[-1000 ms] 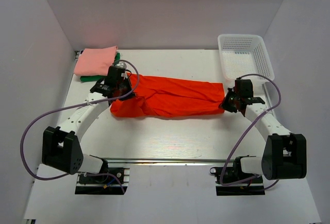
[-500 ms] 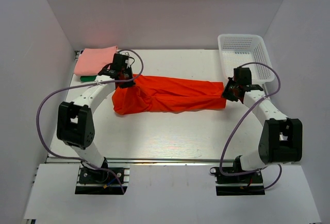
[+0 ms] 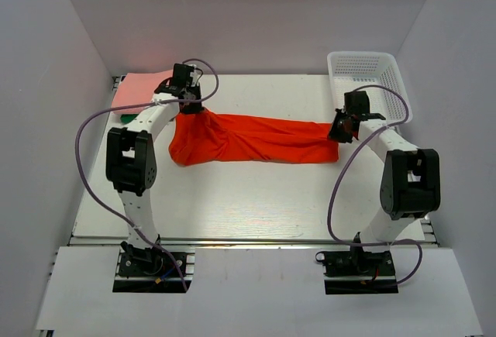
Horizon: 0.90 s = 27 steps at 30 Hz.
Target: Fold and stack the t-shirts
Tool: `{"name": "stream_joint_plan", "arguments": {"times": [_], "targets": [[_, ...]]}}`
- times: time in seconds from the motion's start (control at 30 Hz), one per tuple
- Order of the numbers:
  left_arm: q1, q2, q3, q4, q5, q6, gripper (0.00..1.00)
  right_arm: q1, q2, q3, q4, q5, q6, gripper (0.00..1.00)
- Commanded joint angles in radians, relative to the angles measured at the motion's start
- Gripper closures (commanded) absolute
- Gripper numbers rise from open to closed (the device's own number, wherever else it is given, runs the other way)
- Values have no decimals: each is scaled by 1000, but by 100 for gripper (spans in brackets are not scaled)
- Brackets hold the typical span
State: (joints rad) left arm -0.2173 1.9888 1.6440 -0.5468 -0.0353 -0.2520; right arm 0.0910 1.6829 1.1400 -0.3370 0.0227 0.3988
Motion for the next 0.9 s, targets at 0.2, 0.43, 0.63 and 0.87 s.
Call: {"name": "stream_joint_plan", "arguments": {"times": [0.2,0.43,0.63,0.87], "targets": [[29,183,275,-105,17,59,5,4,83,144,-11,-12,-54,54],[49,81,231,-114,51,37,0,19,-20,72,23,-46,-69,23],[36,-126,-103,-36,69,16,0,61,-118,-28,32,-98,-81,10],[35,-289,-343,25,26,51,13,101,-137,-100,59,-162,-98,10]]}}
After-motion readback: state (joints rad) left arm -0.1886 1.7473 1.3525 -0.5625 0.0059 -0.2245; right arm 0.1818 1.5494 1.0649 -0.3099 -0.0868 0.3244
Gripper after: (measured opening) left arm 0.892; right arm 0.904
